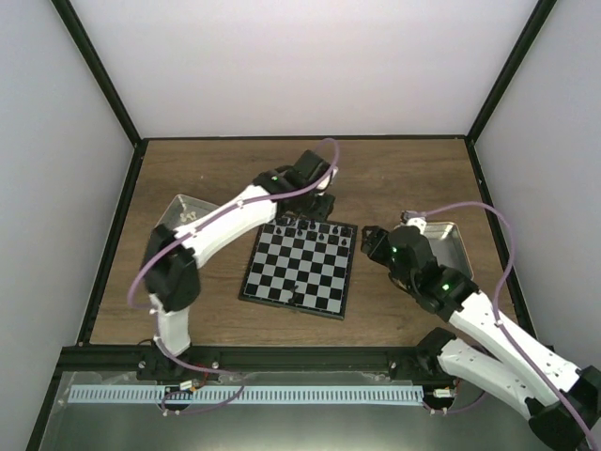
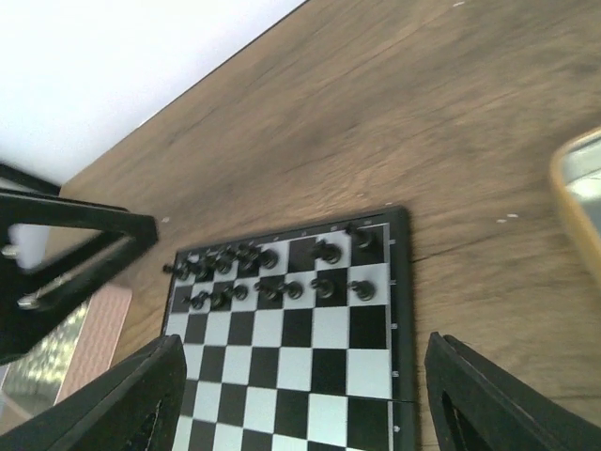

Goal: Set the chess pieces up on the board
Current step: Pick up the chess piece from the chessboard.

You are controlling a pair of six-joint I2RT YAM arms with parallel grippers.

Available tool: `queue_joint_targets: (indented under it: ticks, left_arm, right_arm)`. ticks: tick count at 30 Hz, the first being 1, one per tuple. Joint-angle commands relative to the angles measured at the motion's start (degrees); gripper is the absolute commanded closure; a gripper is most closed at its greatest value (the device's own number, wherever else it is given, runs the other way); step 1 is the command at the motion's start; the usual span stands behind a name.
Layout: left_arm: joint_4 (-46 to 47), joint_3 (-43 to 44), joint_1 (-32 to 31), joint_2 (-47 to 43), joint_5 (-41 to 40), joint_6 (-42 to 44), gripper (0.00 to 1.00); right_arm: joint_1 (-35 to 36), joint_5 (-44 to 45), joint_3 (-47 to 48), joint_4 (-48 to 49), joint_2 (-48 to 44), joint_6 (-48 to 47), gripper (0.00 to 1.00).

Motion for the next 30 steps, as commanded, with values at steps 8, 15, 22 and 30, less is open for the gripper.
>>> queue_joint_targets:
  ticks: [8, 15, 22, 30]
  left_arm:
    - [22.7, -29.6, 1.9, -31.1, -18.5, -4.6, 0.40]
    - [33.4, -43.5, 2.5, -45.9, -26.0, -5.9, 0.30]
    - [36.2, -49.1, 2.6, -54.1, -37.4, -8.6, 0.29]
    - [37.0, -51.7, 2.6, -59.6, -43.1, -8.4, 0.27]
  right_arm:
    - [2.1, -20.9, 4.8, 8.2, 19.1, -11.7, 0.32]
    - [16.2, -15.4, 9.4, 3.4, 31.1, -6.6, 0.34]
    - [28.3, -7.8, 19.4, -7.0, 45.4, -1.8, 0.33]
    - [32.0, -2.6, 27.7, -13.8, 55.9, 2.2, 0.46]
